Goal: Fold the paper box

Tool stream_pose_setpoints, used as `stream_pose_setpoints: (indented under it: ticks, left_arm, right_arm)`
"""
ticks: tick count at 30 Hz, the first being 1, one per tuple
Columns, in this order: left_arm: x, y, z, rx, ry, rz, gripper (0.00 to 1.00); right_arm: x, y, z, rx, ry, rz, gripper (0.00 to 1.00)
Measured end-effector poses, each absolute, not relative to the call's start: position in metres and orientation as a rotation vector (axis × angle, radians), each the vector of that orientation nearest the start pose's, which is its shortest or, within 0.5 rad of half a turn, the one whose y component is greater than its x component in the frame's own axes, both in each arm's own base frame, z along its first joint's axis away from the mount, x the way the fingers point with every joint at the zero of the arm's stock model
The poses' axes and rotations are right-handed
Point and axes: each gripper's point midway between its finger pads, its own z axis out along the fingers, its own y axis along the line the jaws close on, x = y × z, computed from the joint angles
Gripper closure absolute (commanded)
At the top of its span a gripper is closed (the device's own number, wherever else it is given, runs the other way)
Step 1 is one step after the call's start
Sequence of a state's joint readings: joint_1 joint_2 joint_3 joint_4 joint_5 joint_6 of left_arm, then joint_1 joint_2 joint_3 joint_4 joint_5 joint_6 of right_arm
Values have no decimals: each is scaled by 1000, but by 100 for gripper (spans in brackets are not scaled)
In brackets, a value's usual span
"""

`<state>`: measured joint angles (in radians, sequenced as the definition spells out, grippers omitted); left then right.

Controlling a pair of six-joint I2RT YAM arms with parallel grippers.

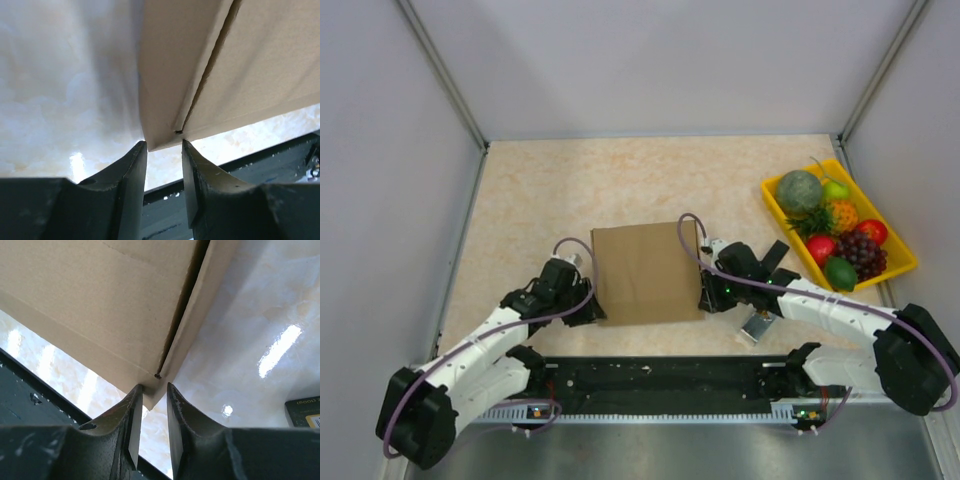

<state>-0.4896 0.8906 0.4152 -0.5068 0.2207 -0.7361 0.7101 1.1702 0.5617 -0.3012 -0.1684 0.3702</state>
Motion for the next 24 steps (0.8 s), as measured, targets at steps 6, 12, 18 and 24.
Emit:
stream_pose_setpoints:
  ticks: [6,12,18,24]
  left_arm:
    - [163,-152,64,-254,2567,-716,36]
    - [177,-159,111,-201,2440,-775,36]
    - [193,-160,144,-107,2376,-735,37]
    - [245,-189,178,104,2365,-699,42]
  right_arm:
    - [179,212,52,-495,2518,653,61]
    - [181,213,64,-475,2499,665,49]
    - [182,215,80,-457,2483,682,50]
    - [180,214,94,-444,2442,711,51]
